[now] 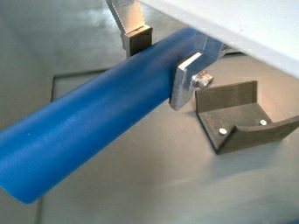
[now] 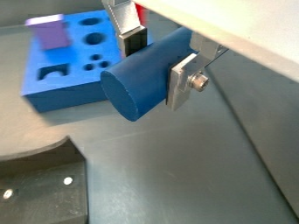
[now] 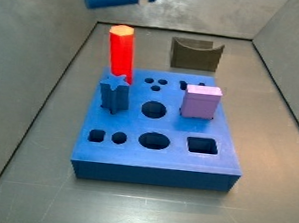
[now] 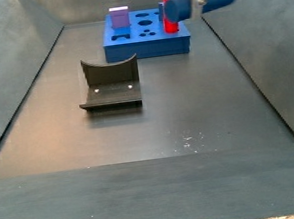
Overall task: Pick up the round object. Move up. Place the round object on the fixture. Regrasp the round object. Move to above the board. Insert the round object.
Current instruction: Place the round object on the fixture.
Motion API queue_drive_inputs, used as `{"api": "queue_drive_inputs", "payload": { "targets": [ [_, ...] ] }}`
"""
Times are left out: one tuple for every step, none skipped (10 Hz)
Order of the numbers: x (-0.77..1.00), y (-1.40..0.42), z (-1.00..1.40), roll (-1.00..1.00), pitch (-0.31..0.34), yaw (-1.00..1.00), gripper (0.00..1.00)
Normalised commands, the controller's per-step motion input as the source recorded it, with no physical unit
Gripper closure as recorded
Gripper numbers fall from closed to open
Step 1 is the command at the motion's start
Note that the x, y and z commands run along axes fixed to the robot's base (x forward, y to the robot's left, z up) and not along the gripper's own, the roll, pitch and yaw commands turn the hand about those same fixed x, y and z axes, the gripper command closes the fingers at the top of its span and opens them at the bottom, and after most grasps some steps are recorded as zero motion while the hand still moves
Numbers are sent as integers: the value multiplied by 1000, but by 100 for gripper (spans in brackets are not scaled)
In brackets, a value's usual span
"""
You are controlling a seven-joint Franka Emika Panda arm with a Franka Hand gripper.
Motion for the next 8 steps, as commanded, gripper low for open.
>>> {"api": "queue_drive_inputs", "payload": {
  "targets": [
    [1000,-408,-244,-95,26,1000,100],
    [1000,-364,-228,-97,25,1000,100],
    [1000,-328,-208,-98,27,1000,100],
    [1000,-296,-192,-99,31,1000,100],
    [1000,-263,-176,-100,35,1000,100],
    [1000,-228,-161,-102,42,1000,100],
    [1000,-197,-145,-104,49,1000,100],
    [1000,-159,-126,-106,64,1000,100]
  ]
}}
